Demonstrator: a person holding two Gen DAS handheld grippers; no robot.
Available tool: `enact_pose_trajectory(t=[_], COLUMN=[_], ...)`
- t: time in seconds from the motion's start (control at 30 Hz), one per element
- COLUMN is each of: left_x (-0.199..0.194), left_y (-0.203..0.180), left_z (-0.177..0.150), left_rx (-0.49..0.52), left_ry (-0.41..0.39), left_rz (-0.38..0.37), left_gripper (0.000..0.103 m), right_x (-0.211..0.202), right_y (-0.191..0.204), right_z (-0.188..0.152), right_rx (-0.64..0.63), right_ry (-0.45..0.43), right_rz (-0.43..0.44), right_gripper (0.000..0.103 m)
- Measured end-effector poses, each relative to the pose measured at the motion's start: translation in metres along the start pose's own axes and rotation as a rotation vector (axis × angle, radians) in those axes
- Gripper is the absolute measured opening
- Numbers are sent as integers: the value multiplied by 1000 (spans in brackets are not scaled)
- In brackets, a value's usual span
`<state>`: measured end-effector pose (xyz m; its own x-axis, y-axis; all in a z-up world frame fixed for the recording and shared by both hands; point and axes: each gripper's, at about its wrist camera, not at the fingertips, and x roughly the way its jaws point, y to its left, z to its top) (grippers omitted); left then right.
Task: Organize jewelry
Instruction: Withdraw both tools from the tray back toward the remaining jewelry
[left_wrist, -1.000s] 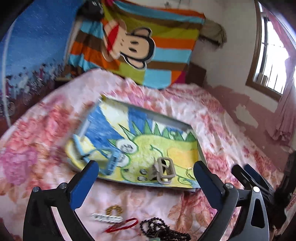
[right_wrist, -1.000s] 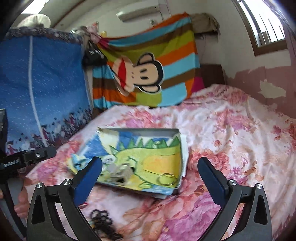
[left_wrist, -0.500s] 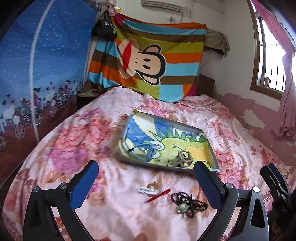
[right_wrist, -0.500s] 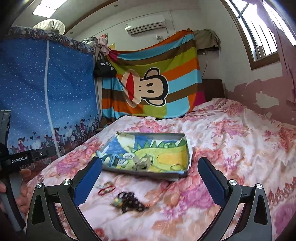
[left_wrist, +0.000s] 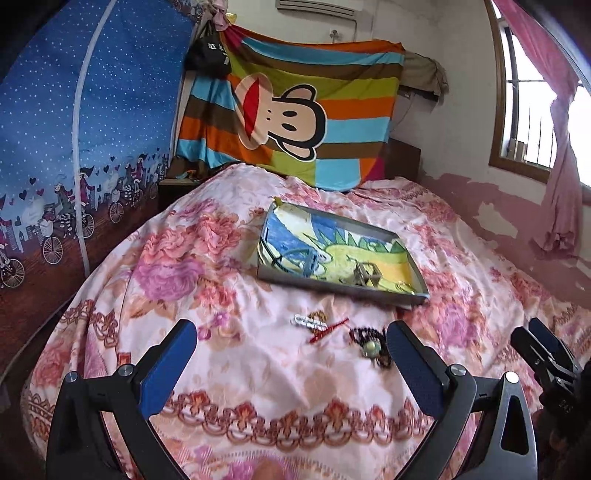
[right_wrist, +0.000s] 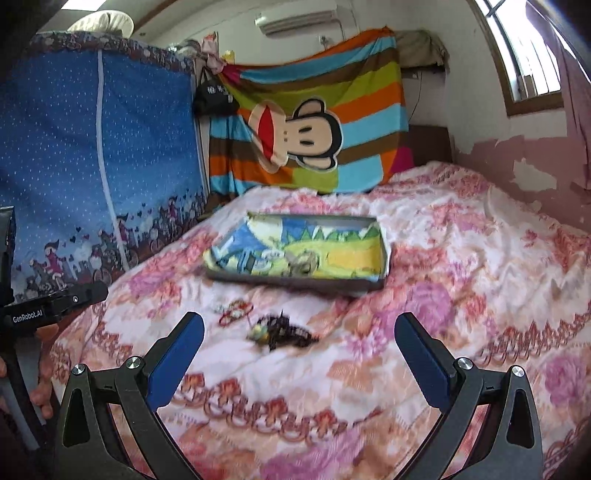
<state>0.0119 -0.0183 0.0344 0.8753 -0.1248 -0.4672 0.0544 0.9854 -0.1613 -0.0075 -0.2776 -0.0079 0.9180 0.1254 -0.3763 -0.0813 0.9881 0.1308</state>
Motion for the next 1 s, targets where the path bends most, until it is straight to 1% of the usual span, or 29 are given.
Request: enact_pose_trajectory(t=[0.1, 0.2, 0.33, 0.47, 0.63, 0.8, 1.0], left_x=[0, 5, 16, 29, 48, 74, 109], left_y=[3, 5, 6, 5, -1, -3, -7], left_z=[-9, -14, -23, -31, -29, -22, -16], left_rx=[5, 15, 53, 116, 168, 175, 184], left_ry=[33, 63, 111, 154, 214, 253, 290], left_rz=[-19, -22, -15, -5, -43, -92, -125], left_gripper=[103, 103, 103, 103, 103, 103, 103], right_x=[11, 24, 38, 50, 62, 77, 97], right_y=[-1, -4, -2, -3, -9, -13, -17], right_z=[-7, -15, -21, -24, -23, -21, -17], right_rx=[4, 4, -1, -7, 3, 0, -7], right_ry=[67, 128, 183, 230, 263, 291, 308], right_rz=[6, 20, 37, 40, 41, 50, 62], right_gripper=[102, 102, 101, 102, 102, 102, 102])
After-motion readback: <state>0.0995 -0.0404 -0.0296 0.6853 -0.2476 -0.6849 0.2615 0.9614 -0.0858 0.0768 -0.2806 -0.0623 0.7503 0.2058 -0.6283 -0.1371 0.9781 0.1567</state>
